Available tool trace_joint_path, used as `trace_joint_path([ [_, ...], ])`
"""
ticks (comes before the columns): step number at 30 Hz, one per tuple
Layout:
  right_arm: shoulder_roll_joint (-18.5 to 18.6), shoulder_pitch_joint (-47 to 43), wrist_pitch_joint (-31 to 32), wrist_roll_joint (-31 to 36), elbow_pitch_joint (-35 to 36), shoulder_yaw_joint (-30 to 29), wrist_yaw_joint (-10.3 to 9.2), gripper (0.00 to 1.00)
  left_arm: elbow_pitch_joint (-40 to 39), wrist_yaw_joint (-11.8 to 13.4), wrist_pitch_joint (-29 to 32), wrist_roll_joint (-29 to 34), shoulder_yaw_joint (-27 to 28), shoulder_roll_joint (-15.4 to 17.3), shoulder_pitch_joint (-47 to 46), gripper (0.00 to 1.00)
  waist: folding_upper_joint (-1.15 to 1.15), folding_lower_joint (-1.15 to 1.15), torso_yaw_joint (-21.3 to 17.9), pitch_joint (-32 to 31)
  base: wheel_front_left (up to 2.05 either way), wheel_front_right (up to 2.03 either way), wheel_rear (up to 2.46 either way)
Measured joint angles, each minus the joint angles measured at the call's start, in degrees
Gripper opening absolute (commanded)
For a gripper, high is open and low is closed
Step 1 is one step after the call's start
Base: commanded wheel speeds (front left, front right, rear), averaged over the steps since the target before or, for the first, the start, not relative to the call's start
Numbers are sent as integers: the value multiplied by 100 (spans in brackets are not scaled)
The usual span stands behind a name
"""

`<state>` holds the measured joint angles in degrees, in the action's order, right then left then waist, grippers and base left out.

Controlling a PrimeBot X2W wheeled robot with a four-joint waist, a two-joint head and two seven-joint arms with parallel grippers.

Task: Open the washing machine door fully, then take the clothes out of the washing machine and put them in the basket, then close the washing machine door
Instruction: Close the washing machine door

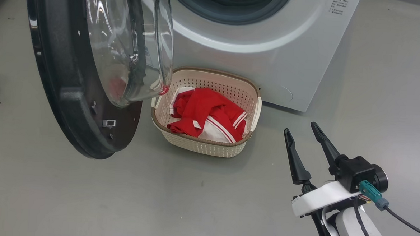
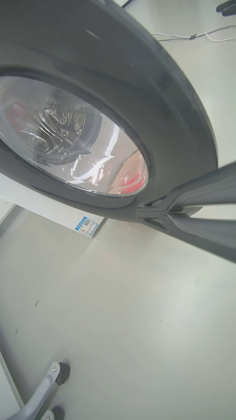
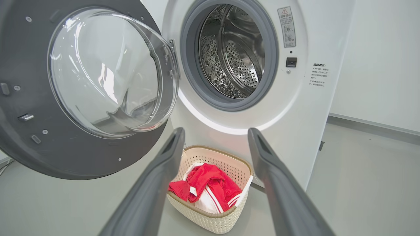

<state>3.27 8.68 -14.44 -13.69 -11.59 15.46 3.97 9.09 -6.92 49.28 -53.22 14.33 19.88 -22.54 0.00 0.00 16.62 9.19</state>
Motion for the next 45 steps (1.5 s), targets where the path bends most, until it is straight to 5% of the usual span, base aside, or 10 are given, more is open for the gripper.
trace_joint_path([
  [16,-5,-70,0,-42,40,86,0,100,-1157,-1,-3087,936,-522,302,1235,0,0,0,66,-103,0,0,0],
  [31,-5,-102,0,-83,116,76,-8,100,-1087,-2,-5050,1410,-938,227,2148,0,0,0,5,-82,0,0,0],
  [33,-5,-102,0,-83,127,76,-9,100,-1021,-2,-5221,1408,-979,170,2191,40,0,0,1,-68,0,0,0],
  [35,-5,-102,0,-83,136,76,-10,100,-964,-2,-5415,1410,-1005,98,2229,100,0,0,-3,-54,0,0,0],
  [45,-5,-102,0,-93,166,77,-16,100,-749,-3,-6004,1560,-1371,205,2318,100,0,0,-33,-9,0,0,0],
])
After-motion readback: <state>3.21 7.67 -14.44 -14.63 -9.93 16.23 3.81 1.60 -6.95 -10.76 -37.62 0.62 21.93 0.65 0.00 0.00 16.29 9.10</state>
